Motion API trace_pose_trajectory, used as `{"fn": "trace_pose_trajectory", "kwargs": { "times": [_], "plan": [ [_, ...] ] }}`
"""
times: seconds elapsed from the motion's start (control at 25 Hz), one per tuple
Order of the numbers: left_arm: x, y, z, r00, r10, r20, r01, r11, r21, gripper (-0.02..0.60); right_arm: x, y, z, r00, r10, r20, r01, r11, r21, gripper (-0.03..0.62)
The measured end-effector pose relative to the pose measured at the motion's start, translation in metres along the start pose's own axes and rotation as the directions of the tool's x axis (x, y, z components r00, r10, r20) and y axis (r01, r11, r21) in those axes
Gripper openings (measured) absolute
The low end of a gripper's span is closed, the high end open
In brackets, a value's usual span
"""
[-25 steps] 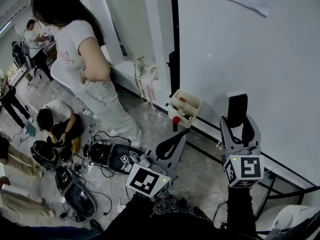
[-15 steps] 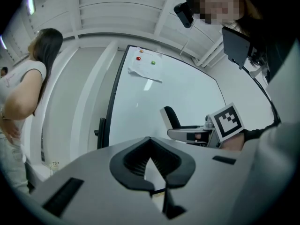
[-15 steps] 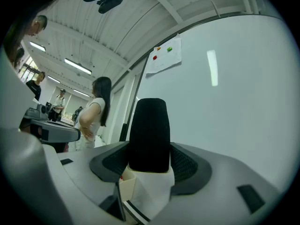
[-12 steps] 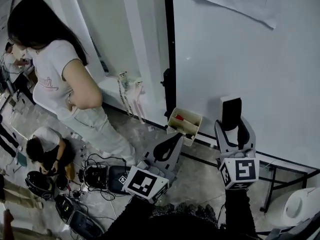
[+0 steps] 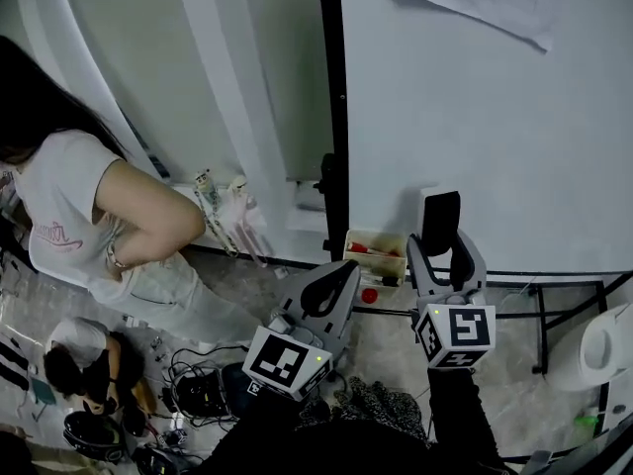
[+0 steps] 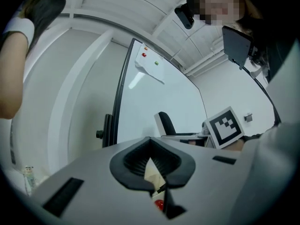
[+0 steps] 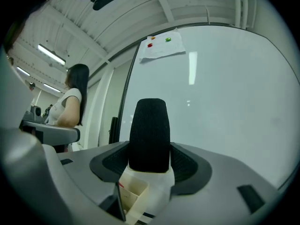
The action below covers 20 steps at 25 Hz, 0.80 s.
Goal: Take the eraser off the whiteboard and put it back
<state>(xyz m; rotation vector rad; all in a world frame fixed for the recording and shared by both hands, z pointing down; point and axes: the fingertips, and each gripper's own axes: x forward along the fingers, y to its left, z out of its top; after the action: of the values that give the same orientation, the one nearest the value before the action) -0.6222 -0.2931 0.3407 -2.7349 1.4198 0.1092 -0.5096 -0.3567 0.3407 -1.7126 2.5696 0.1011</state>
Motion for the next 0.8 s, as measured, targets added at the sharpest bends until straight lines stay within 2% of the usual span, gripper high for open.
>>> {"fn": "trace_pose_trajectory", "kwargs": {
  "times": [0.16,0.32,0.52,0.8],
  "plan": [
    [-0.003,0.011,-0.003,0.999,-0.040,-0.004,0.040,0.999,-0.024,0.006,0.008,0.008,-0.009,0.997,-0.068,-0.023,0.069,0.997,0.028,0.275],
    [-0.007,0.013,-0.004,0.997,-0.076,-0.006,0.075,0.997,-0.029,0.006,0.020,0.015,-0.033,0.992,-0.096,-0.081,0.099,0.994,0.039,0.275],
    [-0.011,0.017,-0.009,0.995,-0.098,-0.020,0.097,0.994,-0.041,0.006,0.037,0.019,-0.055,0.983,-0.106,-0.151,0.113,0.993,0.033,0.275],
    [-0.016,0.030,-0.015,0.997,-0.078,-0.028,0.076,0.996,-0.054,0.006,0.055,0.029,-0.080,0.964,-0.091,-0.251,0.097,0.995,0.014,0.275]
  ]
}}
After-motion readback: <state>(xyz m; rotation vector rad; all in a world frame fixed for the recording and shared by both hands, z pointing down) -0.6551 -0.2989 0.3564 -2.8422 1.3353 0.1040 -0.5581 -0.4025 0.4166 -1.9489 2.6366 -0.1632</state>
